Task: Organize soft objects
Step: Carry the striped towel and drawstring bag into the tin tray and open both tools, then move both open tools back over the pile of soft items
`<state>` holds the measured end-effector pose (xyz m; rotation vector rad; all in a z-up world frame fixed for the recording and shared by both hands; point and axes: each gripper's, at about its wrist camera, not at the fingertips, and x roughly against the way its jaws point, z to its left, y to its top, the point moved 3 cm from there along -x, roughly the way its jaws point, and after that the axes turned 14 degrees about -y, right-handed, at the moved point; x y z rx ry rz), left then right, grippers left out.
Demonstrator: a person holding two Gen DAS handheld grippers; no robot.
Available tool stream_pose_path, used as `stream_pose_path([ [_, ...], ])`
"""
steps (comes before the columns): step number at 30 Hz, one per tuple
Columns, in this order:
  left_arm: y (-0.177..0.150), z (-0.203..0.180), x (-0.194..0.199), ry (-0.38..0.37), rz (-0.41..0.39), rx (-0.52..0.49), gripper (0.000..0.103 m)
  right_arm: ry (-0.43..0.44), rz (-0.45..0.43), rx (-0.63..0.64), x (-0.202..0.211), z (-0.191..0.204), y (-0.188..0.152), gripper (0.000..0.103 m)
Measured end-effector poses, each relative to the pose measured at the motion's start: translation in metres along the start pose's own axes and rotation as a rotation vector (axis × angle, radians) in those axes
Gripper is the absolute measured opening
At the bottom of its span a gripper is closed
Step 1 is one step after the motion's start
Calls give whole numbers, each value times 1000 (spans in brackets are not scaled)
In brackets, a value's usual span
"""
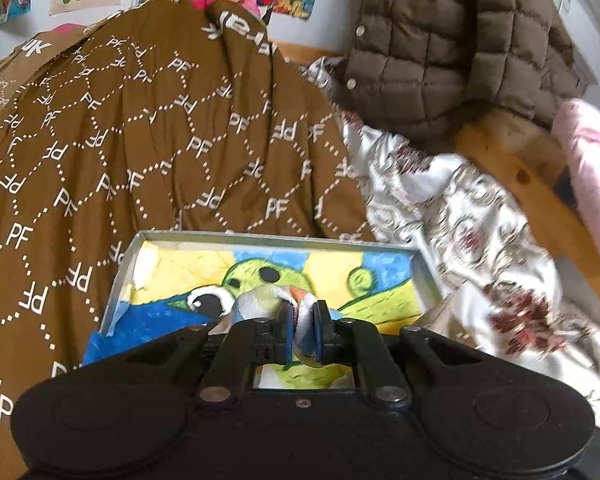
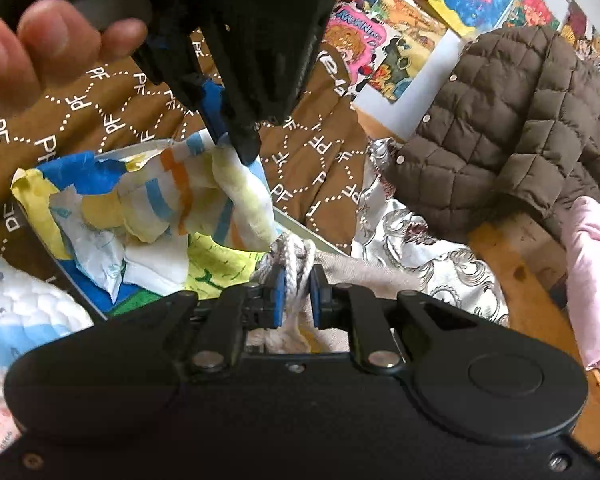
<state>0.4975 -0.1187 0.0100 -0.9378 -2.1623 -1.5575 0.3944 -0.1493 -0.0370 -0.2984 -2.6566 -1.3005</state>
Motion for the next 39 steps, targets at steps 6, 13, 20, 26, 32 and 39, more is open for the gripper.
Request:
stream_pose_path([
  [6,-5,9,-6,45,22,30,20,21,21,-11,3,-4,-5,8],
  [13,-6,15,14,74,-32,62,59,16,24,-64,10,-17,-5,41],
  [20,-11,12,52,99,-103,49,78,19,9,-275,26,-58,-6,74],
  [26,-27,6,102,129,-192,20,91,16,-11,-515,54,-95,-10,94],
  [32,-54,-8,153,134,-239,-33,97,5,-9,-667,85,-124,-18,100],
  [39,-87,-12,212,112,-288,-48,102,-27,-21,-751,135,-134,-28,102],
])
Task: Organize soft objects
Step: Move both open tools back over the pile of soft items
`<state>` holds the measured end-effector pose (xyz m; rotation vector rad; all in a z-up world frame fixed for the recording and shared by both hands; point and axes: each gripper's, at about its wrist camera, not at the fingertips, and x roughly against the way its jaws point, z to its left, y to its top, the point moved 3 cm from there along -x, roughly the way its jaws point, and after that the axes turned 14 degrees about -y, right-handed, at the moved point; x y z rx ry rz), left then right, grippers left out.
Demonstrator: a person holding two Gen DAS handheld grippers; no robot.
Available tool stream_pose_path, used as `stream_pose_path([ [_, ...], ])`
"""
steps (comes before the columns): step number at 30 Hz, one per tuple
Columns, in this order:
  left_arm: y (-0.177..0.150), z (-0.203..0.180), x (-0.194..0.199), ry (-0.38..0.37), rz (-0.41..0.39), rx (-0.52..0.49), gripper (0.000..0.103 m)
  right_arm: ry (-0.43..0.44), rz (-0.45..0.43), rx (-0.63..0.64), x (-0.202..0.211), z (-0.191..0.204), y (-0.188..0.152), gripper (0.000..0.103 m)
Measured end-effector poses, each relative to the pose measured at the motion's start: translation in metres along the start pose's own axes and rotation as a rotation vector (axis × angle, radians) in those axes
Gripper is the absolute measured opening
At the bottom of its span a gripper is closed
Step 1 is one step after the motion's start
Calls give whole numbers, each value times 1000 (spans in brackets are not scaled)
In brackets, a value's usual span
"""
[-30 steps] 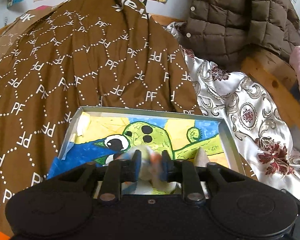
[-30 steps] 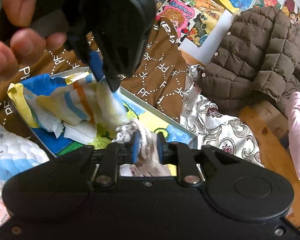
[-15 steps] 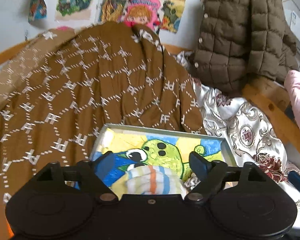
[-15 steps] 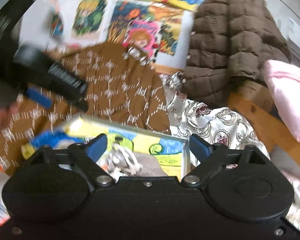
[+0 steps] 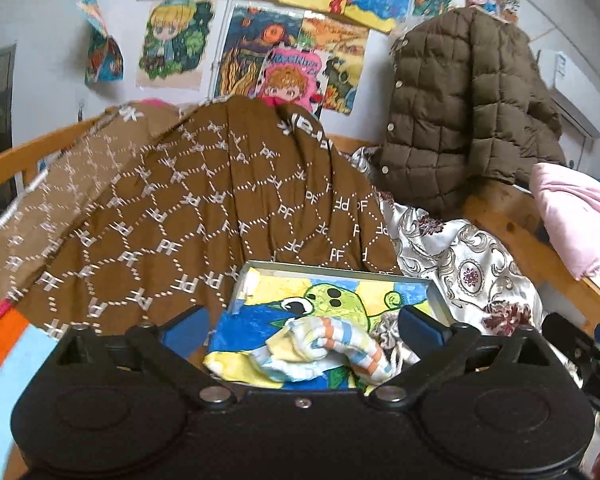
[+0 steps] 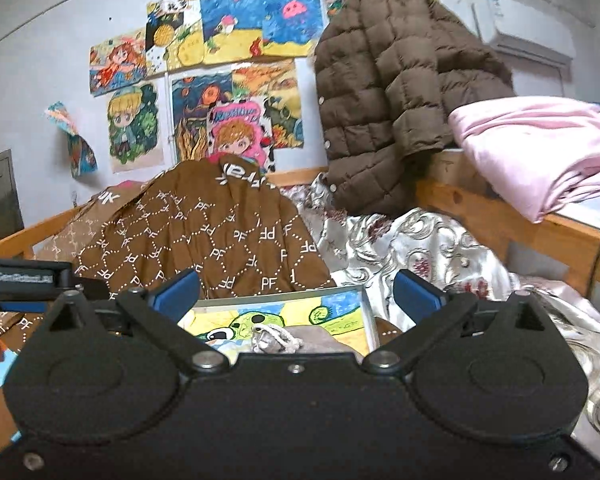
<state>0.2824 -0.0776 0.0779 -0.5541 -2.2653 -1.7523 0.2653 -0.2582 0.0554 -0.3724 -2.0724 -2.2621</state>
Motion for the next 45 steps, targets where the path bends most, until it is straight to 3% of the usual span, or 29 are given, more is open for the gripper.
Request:
stream_pose_path([
  [9,-33,11,63,-18,-24,-58,102,-22,-30,-27,55,-6,-24,102],
  [17,-68,29,97,-48,-28,-19,102,-40,-33,-56,87,-4,-41,102],
  [29,-112,49,127,-79,7,-100,102,-82,-18,36,134,18,-70,102],
  [45,-148,80,132,-115,32,-10,102,-108,47,109,159,43,-97,102],
])
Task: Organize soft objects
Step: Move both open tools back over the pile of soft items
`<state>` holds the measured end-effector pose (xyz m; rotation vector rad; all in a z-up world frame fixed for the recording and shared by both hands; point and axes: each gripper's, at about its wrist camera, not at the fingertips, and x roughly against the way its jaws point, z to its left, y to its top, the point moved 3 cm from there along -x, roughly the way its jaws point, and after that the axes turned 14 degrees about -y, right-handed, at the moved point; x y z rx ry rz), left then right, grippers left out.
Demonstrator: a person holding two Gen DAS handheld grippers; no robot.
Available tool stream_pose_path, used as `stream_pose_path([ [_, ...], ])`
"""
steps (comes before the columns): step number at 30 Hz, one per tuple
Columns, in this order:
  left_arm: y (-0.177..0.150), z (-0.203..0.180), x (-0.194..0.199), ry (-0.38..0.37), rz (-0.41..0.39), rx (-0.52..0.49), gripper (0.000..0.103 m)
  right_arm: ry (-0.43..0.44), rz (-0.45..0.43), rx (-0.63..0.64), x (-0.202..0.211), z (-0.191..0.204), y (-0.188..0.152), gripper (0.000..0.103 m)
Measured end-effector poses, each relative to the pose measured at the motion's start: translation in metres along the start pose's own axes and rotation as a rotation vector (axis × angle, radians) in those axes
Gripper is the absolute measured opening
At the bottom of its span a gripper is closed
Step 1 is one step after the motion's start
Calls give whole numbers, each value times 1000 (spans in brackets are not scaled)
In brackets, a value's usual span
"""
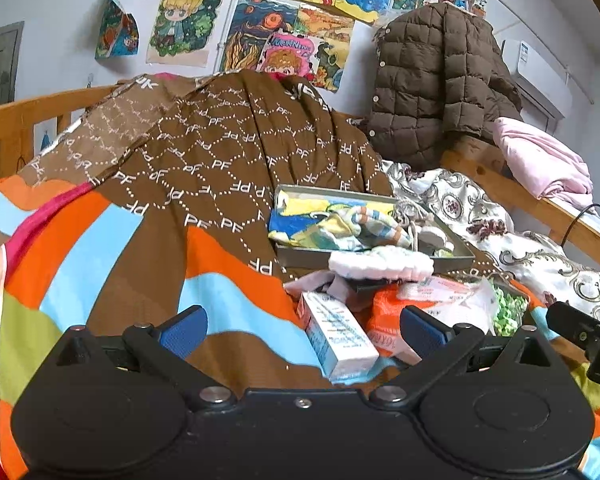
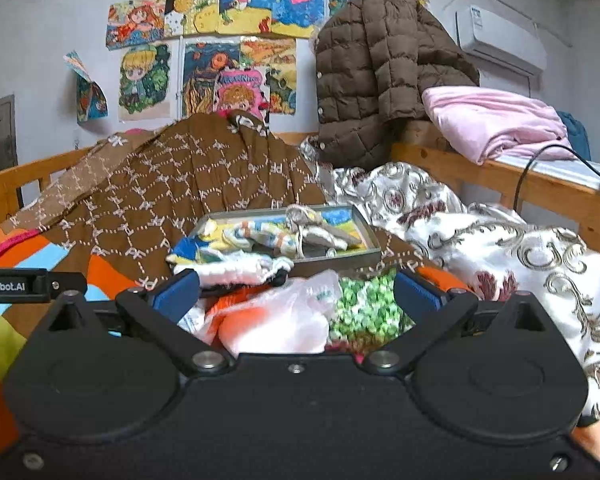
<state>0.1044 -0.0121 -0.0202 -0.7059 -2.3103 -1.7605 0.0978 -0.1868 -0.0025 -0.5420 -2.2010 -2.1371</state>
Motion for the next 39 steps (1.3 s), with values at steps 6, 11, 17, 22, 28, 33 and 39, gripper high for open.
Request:
stream_pose_path([
  [6,-4,3,-3,-7,7,6,102,-3,36,27,-2,5,-10,102],
  [11,-9,3,-6,2,29,-7,102,-10,51,72,-9,9,-12,102],
  [17,-14,6,-11,22,56,-9,102,4,75,97,-16,10,-16,102],
  [22,-16,8,-14,33,70,-13,102,19,85,118,-18,10,-18,102],
  [28,-18,10,-16,49,83,-5,102,28,91,137,-21,12,-19,102],
  [33,-19,13,-18,60,91,6,102,36,90,150,-22,12,-18,102],
  [39,-20,16,-24,74,110,28,102,59,78,177,-23,14,-18,102],
])
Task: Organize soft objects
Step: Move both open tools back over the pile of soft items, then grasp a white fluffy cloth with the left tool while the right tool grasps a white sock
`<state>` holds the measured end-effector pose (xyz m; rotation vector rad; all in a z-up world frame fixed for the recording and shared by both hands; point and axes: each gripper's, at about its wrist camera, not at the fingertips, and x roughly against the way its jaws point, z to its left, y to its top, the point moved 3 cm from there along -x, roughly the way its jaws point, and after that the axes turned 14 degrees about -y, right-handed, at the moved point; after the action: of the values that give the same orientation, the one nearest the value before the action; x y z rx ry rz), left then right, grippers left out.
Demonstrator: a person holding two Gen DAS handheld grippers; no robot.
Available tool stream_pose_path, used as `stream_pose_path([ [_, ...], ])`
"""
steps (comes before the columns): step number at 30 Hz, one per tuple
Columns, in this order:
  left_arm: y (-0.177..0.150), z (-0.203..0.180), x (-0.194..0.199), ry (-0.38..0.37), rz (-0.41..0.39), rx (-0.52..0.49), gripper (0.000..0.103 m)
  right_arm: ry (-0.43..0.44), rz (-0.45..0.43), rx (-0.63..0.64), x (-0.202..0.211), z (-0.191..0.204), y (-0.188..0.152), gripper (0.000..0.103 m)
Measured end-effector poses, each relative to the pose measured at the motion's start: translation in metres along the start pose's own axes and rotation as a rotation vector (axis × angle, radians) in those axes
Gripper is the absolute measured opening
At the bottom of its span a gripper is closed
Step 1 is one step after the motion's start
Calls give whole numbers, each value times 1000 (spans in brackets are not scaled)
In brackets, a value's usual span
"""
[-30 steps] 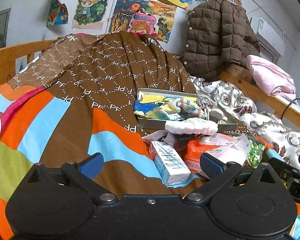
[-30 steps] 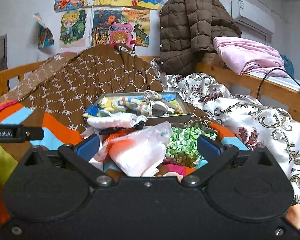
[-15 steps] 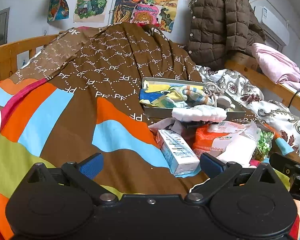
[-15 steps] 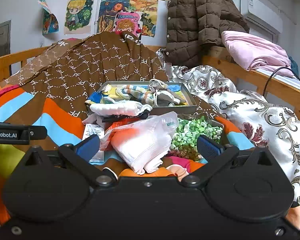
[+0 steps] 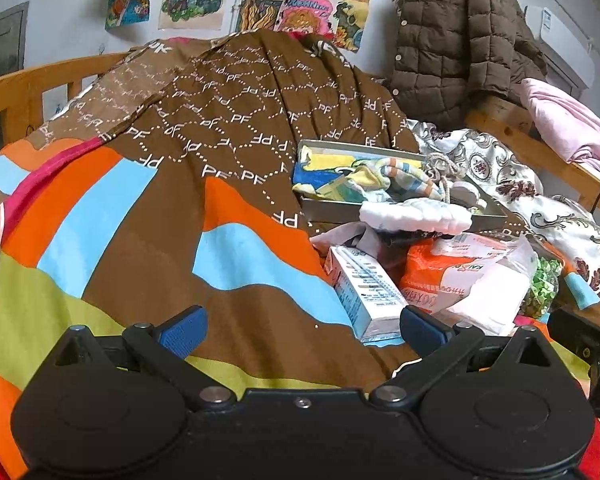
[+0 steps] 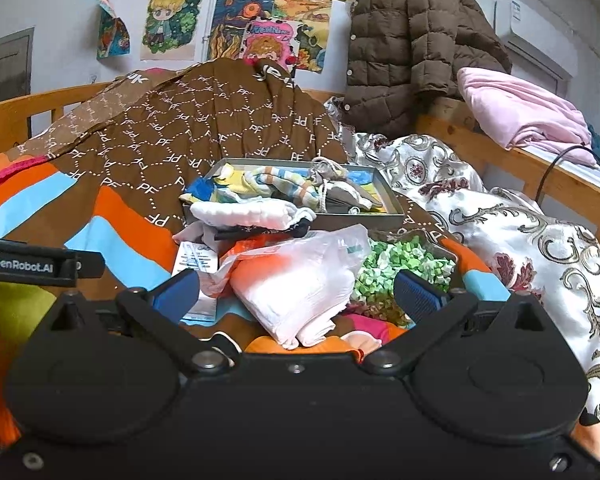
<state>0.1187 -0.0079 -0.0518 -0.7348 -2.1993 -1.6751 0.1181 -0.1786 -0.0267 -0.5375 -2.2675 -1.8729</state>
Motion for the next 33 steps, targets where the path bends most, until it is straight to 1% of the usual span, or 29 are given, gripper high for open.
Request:
stream_pose_path([
  [6,5,8,-7,31,-5,34,102,21,-21,35,0,2,1,102],
  [13,20,26,-25,56,-29,128,102,37,-66,63,-16,5,6,102],
  [16,25,34,-32,61,-28,159,102,23,-75,64,-26,7,7,102],
  [19,32,40,-40,45,-34,174,102,7,-92,56,-36,10,10,102],
  [23,45,43,-53,33,-59,142,102,-17,-114,71,-52,14,13,102],
  [26,51,43,-70,19,-58,105,102,-43,-123,98,-64,21,12,102],
  [30,57,42,-91,-23,-28,38,102,-52,-135,119,-78,28,12,102],
  [32,61,41,-103,-75,7,-2,102,-51,-147,127,-81,30,12,102],
  [33,64,41,-108,-88,16,-27,102,-50,-152,131,-83,31,11,102],
])
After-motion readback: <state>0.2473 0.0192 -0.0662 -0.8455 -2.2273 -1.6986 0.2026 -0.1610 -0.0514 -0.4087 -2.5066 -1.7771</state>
